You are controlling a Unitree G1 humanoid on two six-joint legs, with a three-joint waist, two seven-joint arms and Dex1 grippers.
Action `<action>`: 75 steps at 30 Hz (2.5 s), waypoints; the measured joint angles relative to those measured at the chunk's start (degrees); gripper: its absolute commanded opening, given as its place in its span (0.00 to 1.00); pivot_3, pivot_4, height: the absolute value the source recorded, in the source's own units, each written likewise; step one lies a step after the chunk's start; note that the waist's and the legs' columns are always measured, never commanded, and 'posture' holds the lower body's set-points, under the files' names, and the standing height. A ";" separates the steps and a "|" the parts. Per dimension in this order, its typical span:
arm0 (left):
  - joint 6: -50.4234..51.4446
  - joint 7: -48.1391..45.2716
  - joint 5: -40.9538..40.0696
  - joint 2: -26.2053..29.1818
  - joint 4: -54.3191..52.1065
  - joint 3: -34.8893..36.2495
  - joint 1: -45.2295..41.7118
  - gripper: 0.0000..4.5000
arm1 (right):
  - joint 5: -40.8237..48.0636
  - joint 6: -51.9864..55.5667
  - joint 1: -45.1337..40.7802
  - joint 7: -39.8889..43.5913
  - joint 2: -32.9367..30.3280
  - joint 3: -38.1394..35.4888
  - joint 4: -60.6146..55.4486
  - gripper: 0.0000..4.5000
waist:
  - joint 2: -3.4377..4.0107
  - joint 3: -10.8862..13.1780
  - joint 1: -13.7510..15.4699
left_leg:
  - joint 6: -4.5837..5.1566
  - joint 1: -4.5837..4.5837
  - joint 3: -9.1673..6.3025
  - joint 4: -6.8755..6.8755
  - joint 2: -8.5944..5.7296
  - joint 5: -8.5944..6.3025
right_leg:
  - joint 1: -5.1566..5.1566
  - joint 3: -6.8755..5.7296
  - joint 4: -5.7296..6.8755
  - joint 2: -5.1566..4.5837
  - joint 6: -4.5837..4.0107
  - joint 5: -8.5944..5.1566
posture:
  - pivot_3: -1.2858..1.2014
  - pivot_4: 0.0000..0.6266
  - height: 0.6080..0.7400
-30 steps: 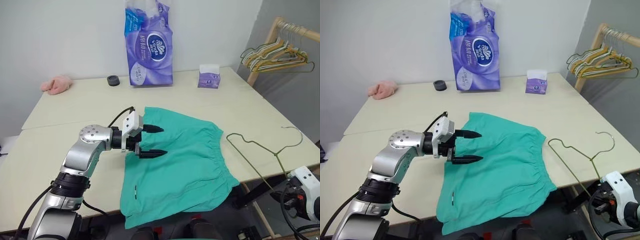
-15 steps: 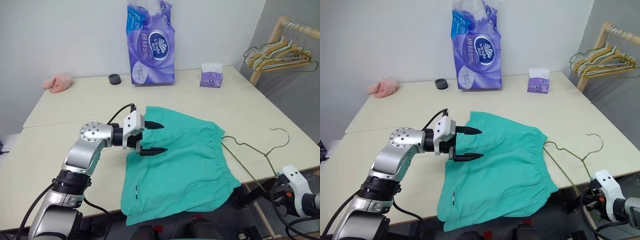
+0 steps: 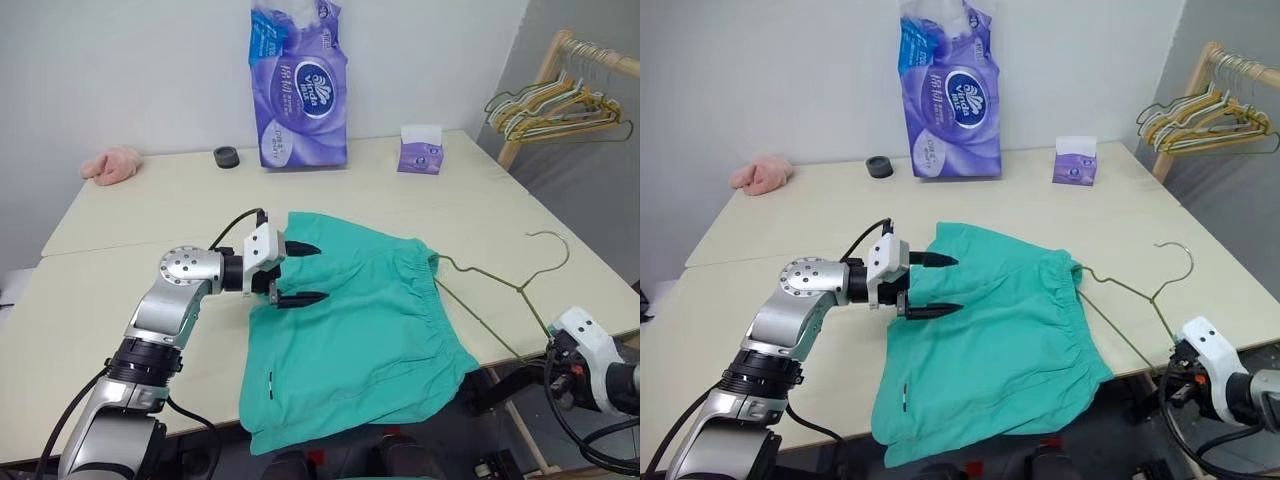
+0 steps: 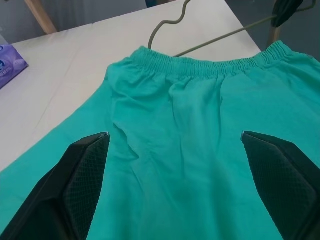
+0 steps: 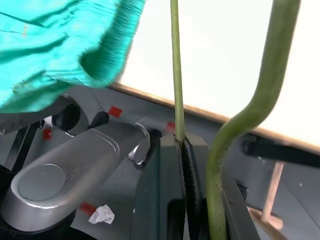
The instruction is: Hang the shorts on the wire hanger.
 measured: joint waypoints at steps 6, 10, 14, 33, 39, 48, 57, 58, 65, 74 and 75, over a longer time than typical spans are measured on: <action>-0.13 0.83 0.45 -0.17 0.02 0.01 -0.13 0.99 | -1.22 -2.20 -4.58 0.37 -2.11 6.45 1.98 0.00 | -0.06 0.04 -0.01 | 0.00 0.01 0.00 0.00 0.01 0.00 | 0.00 -0.02 -0.01 0.00 0.00 0.00 | 0.46 0.10 1.00; -0.23 1.11 0.71 -0.36 0.02 -0.04 -0.43 0.99 | -3.04 -3.82 -8.86 -0.43 -2.14 12.01 6.04 0.00 | -0.04 0.05 0.00 | -0.01 -0.01 0.01 0.00 0.02 0.00 | -0.02 0.00 0.00 -0.02 0.00 0.00 | 0.46 0.09 1.00; -0.47 1.12 0.93 -0.50 0.03 -0.15 -0.63 0.99 | -4.65 -5.34 -13.82 0.09 -2.30 15.76 11.29 0.00 | -0.03 0.05 0.00 | -0.01 -0.01 0.01 0.01 0.02 0.00 | -0.03 0.00 0.01 -0.04 -0.01 0.01 | 0.46 0.09 1.00; 5.23 4.88 -0.52 -1.28 -3.07 0.23 -0.75 0.99 | -6.77 -6.94 -33.85 2.84 3.55 26.39 22.72 0.00 | 0.02 0.02 0.16 | -0.02 -0.05 -0.06 0.02 0.03 -0.01 | -0.07 -0.04 0.04 -0.12 -0.28 0.17 | 0.47 0.06 1.00; 10.73 7.42 -3.38 -2.54 -3.05 2.64 -4.83 0.99 | -6.70 -7.14 -33.60 1.57 4.80 26.28 13.45 0.00 | 0.00 0.01 0.22 | -0.04 -0.08 -0.10 0.06 0.02 -0.02 | -0.08 -0.07 0.05 -0.12 -0.26 0.18 | 0.47 0.05 1.00; 4.73 0.24 -1.27 -0.35 2.82 0.35 -12.47 0.99 | -10.28 -12.45 -34.04 2.02 3.96 31.56 7.79 0.00 | 0.01 0.00 0.06 | -0.06 -0.09 -0.09 0.04 0.01 -0.02 | -0.10 -0.09 0.02 -0.12 -0.27 0.18 | 0.46 0.05 1.00; -1.87 -9.81 1.71 1.85 7.23 -3.60 -14.77 0.99 | -13.97 -17.25 -34.05 3.48 2.03 35.16 4.54 0.00 | 0.02 0.00 -0.07 | -0.06 -0.09 -0.08 0.05 0.01 -0.02 | -0.12 -0.09 0.04 -0.10 -0.27 0.17 | 0.46 0.05 1.00; -2.55 -10.48 2.11 1.90 7.84 -3.74 -14.77 0.99 | -14.32 -17.71 -34.05 3.69 1.77 35.34 4.26 0.00 | 0.02 0.00 -0.05 | -0.06 -0.09 -0.08 0.05 0.01 -0.03 | -0.12 -0.09 0.04 -0.10 -0.27 0.17 | 0.46 0.05 1.00; -6.53 -12.17 4.56 0.28 11.26 -6.01 -14.46 0.99 | -16.27 -19.42 -34.95 5.09 0.96 36.01 2.23 0.00 | 0.02 0.00 -0.05 | -0.05 -0.11 -0.08 0.08 0.01 -0.03 | -0.12 -0.09 0.04 -0.11 -0.27 0.17 | 0.46 0.06 1.00; -8.42 -13.92 6.33 -1.33 11.53 -8.43 -12.70 0.91 | -17.97 -19.56 -36.08 6.28 0.82 36.82 0.63 0.00 | 0.01 0.00 -0.11 | -0.05 -0.11 -0.08 0.08 0.02 -0.03 | -0.13 -0.09 0.04 -0.10 -0.27 0.18 | 0.45 0.07 1.00; -8.66 -13.98 6.53 -1.46 11.81 -8.44 -12.70 0.87 | -18.05 -19.51 -36.11 6.33 0.83 36.82 0.61 0.00 | 0.01 0.00 -0.11 | -0.05 -0.11 -0.08 0.08 0.02 -0.03 | -0.13 -0.09 0.04 -0.10 -0.27 0.17 | 0.45 0.07 1.00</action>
